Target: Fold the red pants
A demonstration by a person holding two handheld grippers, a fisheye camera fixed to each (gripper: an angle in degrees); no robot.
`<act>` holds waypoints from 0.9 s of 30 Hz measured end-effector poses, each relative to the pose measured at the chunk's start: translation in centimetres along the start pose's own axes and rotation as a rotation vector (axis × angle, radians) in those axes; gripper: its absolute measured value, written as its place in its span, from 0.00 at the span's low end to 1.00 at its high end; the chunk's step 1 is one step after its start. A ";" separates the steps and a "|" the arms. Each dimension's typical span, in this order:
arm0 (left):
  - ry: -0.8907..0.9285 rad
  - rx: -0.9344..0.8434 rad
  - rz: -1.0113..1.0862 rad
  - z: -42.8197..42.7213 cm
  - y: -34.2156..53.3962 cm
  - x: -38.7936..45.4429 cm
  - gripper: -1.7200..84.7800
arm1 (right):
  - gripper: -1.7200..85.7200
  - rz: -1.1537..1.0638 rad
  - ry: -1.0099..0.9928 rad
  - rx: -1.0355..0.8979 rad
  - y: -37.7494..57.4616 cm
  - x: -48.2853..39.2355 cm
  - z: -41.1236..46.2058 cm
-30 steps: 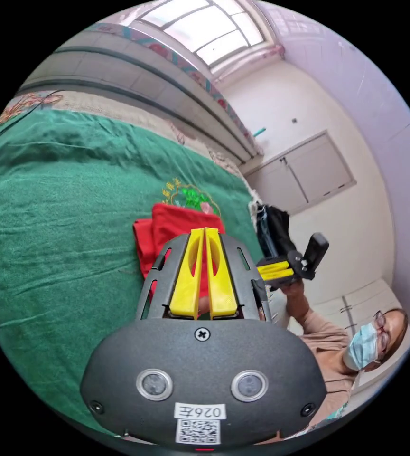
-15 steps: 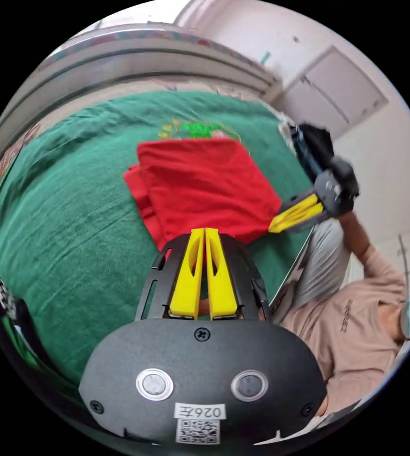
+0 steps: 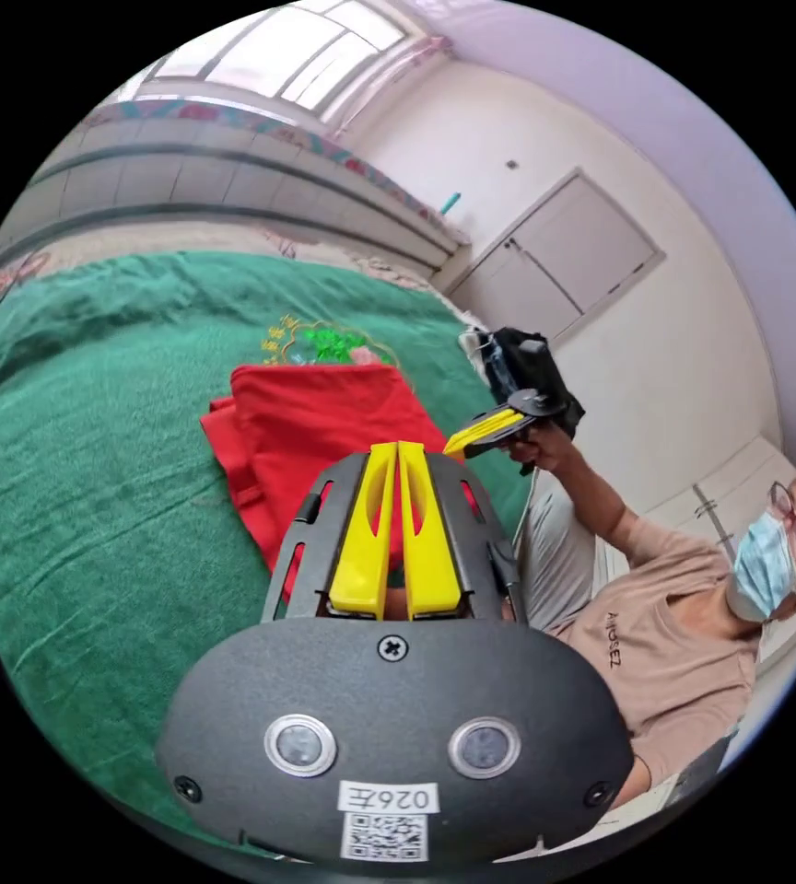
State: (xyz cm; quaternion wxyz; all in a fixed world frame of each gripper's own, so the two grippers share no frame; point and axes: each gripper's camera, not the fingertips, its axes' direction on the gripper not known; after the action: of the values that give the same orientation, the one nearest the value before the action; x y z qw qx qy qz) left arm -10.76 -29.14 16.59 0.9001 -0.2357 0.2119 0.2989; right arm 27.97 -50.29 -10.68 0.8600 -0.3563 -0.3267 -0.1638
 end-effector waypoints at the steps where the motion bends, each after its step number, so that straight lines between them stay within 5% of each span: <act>1: -0.036 -0.069 -0.051 2.4 0.0 -1.3 0.01 | 0.01 0.025 -0.017 -0.006 -0.3 0.9 1.0; 4: -0.180 -0.332 -0.112 8.4 0.6 -3.9 0.01 | 0.01 0.037 0.000 -0.079 -1.0 2.1 4.0; 13: -0.241 0.048 -0.284 3.6 4.7 -5.1 0.05 | 0.02 0.138 0.079 0.202 3.2 5.4 2.3; 27: -0.123 -0.030 -0.421 10.4 7.8 -10.7 0.19 | 0.11 0.412 -0.286 0.309 6.4 17.0 14.8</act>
State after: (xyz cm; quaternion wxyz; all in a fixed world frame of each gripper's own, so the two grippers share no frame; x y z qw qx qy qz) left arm -21.02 -22.58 28.19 0.9502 -0.2696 0.0983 0.1216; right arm 37.15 -36.06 5.45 0.8644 -0.2992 -0.3864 0.1180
